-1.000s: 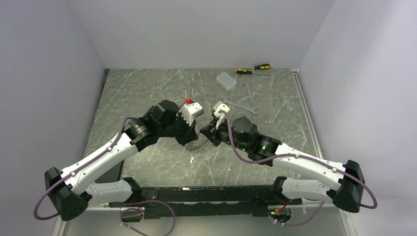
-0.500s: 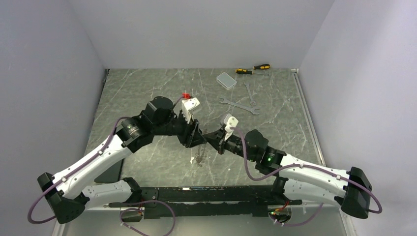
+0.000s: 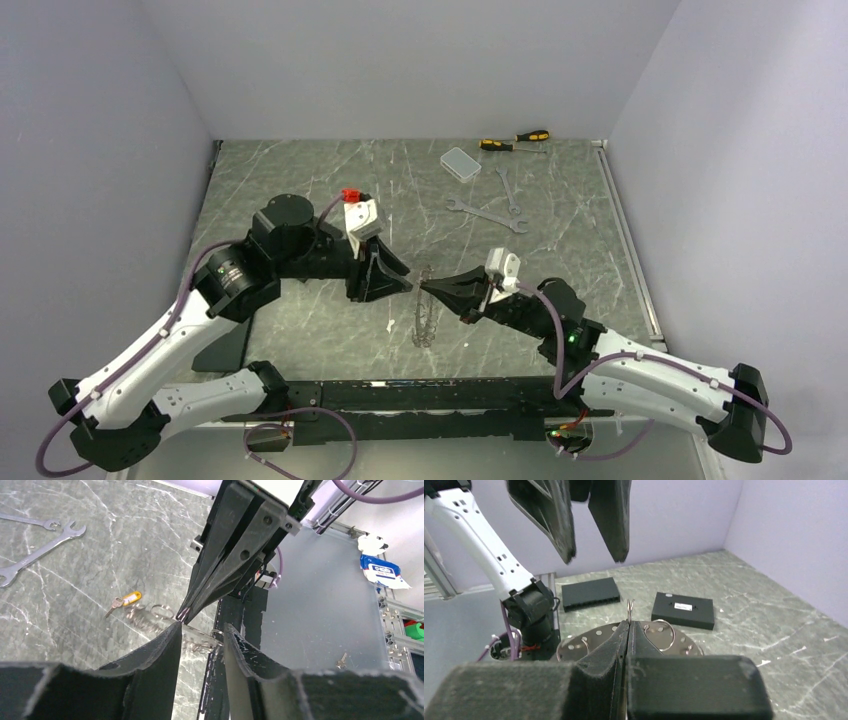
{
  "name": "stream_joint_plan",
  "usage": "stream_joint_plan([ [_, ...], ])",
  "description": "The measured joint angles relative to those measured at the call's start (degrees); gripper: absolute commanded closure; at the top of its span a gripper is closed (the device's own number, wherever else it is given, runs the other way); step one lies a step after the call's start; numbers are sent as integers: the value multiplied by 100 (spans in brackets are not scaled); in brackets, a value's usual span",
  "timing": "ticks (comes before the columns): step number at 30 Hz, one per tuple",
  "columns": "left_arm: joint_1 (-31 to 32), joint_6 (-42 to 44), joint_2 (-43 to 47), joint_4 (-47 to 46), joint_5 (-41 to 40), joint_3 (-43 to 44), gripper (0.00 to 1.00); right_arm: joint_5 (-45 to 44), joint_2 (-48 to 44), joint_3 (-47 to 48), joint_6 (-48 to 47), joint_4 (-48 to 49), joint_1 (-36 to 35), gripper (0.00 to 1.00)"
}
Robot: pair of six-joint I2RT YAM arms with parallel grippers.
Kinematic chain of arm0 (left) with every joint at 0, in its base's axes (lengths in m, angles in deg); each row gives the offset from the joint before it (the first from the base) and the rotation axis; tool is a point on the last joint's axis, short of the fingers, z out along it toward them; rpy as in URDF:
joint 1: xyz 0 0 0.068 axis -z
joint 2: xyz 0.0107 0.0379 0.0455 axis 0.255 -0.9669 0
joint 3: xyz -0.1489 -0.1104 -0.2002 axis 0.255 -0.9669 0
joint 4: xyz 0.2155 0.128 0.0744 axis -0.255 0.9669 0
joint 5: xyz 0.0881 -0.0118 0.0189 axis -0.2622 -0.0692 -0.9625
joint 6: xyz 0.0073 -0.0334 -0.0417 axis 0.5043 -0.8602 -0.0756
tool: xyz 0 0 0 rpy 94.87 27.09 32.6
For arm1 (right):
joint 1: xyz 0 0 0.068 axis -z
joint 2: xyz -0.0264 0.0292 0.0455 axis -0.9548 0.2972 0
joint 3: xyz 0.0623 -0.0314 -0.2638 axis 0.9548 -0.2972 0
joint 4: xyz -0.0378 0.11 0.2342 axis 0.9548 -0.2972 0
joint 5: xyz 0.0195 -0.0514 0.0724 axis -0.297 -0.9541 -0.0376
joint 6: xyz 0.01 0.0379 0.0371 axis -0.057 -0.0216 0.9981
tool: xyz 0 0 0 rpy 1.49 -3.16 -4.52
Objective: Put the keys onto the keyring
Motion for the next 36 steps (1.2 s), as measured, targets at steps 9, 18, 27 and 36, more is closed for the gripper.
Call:
stream_joint_plan([
  [9, 0, -26, 151, -481, 66, -678, 71, 210, -153, 0, 24, 199, 0, 100],
  [18, 0, -7, 153, -1005, 116, -734, 80, 297, -205, 0, 212, 398, 0, 100],
  [27, 0, 0, 153, -1217, 304, -761, 78, 291, -245, 0, 378, 549, 0, 100],
  [36, 0, 87, 361, -1552, 433, -1128, 79, 302, -79, 2, 570, 717, 0, 100],
])
